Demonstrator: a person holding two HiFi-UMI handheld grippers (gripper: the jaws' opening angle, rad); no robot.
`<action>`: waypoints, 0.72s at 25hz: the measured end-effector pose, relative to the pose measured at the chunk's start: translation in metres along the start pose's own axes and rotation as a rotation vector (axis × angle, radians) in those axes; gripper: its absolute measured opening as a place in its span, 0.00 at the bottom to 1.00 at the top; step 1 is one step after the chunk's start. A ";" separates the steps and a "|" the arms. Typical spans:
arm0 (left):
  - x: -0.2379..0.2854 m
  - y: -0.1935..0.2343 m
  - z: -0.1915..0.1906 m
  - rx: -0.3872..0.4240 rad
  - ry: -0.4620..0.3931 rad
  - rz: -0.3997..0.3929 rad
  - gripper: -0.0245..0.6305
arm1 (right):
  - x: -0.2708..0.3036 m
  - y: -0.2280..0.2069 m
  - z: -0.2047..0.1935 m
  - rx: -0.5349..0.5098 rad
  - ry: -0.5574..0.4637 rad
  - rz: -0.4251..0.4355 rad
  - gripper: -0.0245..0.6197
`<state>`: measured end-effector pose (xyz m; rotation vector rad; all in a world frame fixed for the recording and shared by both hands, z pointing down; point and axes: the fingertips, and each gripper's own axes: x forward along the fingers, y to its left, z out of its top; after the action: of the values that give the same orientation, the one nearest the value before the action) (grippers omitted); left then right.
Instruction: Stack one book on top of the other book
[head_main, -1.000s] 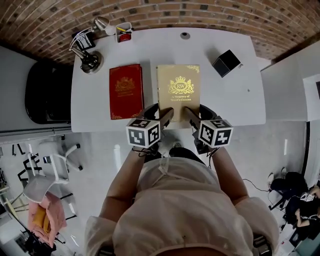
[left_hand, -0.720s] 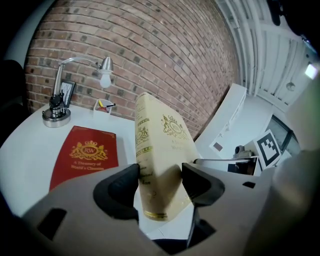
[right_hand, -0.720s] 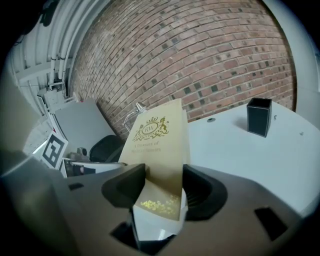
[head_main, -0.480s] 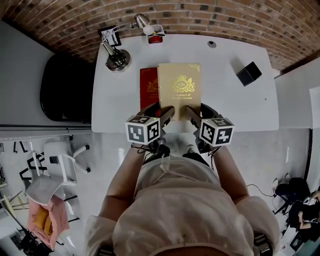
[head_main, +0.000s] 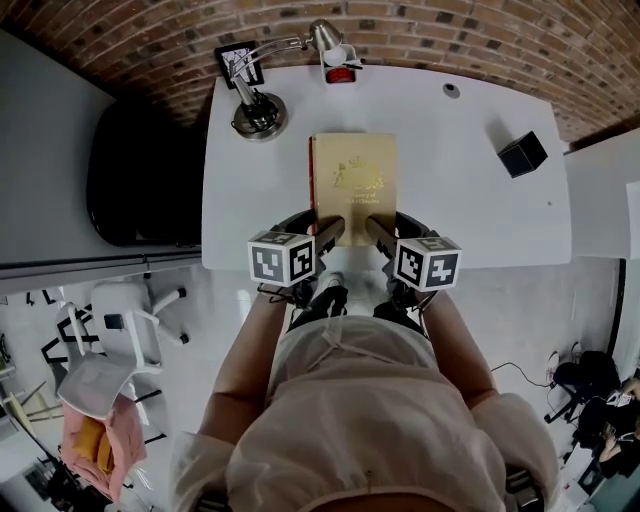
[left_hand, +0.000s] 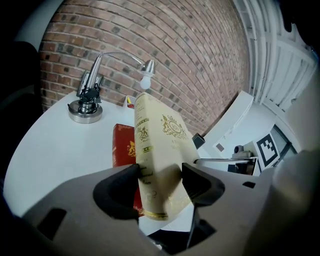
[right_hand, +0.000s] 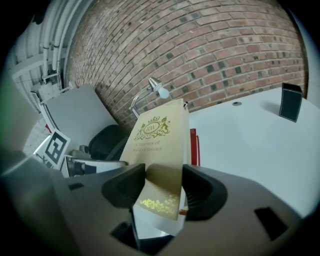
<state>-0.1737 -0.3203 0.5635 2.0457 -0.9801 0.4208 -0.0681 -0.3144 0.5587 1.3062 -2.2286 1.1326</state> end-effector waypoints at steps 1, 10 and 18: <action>0.000 0.006 -0.003 -0.010 0.009 0.001 0.46 | 0.005 0.001 -0.004 0.004 0.013 -0.002 0.41; 0.009 0.038 -0.032 -0.099 0.089 -0.001 0.46 | 0.034 0.001 -0.031 0.026 0.114 -0.030 0.41; 0.019 0.047 -0.037 -0.179 0.094 -0.029 0.46 | 0.042 -0.005 -0.035 0.057 0.121 -0.047 0.41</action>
<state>-0.1956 -0.3177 0.6226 1.8605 -0.8971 0.3956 -0.0902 -0.3134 0.6092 1.2696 -2.0826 1.2329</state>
